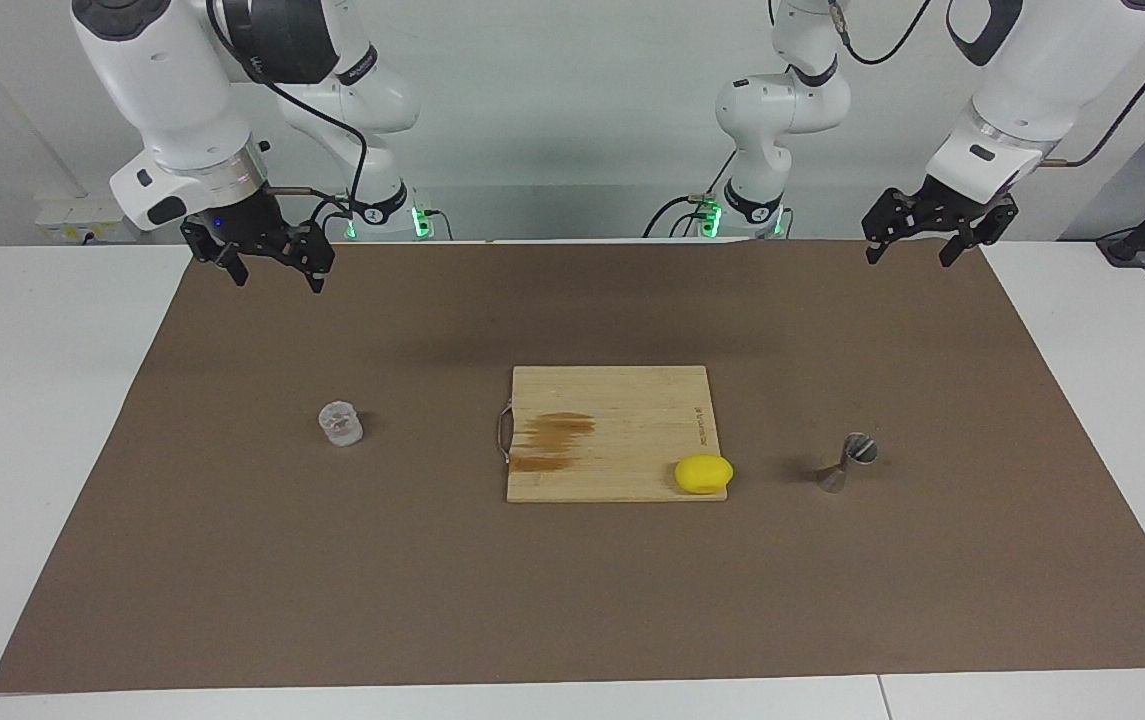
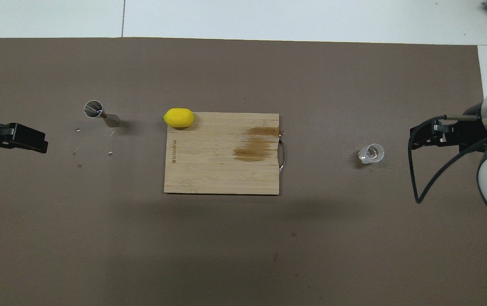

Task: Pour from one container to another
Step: 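Open the left gripper and reach toward the small metal cup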

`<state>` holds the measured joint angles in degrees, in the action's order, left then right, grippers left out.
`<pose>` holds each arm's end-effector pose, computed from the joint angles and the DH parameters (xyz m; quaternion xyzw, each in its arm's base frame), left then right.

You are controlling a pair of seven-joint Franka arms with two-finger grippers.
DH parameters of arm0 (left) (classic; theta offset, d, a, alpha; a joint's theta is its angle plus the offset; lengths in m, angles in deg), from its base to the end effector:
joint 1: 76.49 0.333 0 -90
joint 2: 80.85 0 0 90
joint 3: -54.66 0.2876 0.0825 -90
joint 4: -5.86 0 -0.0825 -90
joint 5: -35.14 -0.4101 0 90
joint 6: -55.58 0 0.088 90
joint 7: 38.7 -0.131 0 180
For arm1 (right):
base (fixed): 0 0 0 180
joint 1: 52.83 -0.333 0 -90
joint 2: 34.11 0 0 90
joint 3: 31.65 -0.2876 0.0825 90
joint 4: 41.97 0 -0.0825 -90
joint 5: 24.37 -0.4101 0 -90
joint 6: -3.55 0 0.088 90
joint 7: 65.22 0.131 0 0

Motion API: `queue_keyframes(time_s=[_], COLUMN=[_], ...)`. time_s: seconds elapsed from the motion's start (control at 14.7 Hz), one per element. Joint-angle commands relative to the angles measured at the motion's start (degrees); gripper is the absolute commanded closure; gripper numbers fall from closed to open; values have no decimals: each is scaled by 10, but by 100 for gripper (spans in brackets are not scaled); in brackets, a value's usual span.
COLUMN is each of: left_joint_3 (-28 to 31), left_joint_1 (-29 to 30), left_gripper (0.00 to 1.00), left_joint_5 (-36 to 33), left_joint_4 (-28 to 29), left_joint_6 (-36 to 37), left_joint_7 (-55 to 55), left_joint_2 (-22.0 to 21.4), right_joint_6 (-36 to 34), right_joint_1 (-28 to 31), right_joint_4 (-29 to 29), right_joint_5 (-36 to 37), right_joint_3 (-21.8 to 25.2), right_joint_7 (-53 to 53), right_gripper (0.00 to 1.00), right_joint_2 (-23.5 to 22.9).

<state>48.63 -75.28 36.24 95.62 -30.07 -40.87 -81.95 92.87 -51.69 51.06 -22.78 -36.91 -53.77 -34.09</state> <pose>0.5638 -0.0507 0.5787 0.9977 -0.0614 -0.0265 0.0080 0.5744 0.0377 0.5451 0.9974 -0.0636 -0.0300 0.0181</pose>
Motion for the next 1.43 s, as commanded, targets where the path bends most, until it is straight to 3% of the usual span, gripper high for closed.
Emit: queue_keyframes(time_s=[0.0,0.48,0.75,0.95,1.36], left_joint_3=[0,1,10,17,80], left_joint_1=[-2,3,31,46,46], left_gripper=[0,0,0,0,0], left_joint_5=[-2,8,69,75,206], left_joint_4=[7,31,29,34,90], left_joint_6=[-8,-49,-38,-37,-92], left_joint_7=[0,-3,1,10,135], left_joint_2=[-7,-4,51,87,111], right_joint_6=[-2,-3,-5,-4,-5], right_joint_1=[4,4,4,4,4], right_joint_4=[15,15,15,15,16], right_joint_5=[1,1,1,1,1], right_joint_3=[-5,-5,-4,-5,-5], right_joint_7=[-11,-11,-14,-13,-14], right_gripper=[0,0,0,0,0], right_joint_2=[13,14,14,15,16])
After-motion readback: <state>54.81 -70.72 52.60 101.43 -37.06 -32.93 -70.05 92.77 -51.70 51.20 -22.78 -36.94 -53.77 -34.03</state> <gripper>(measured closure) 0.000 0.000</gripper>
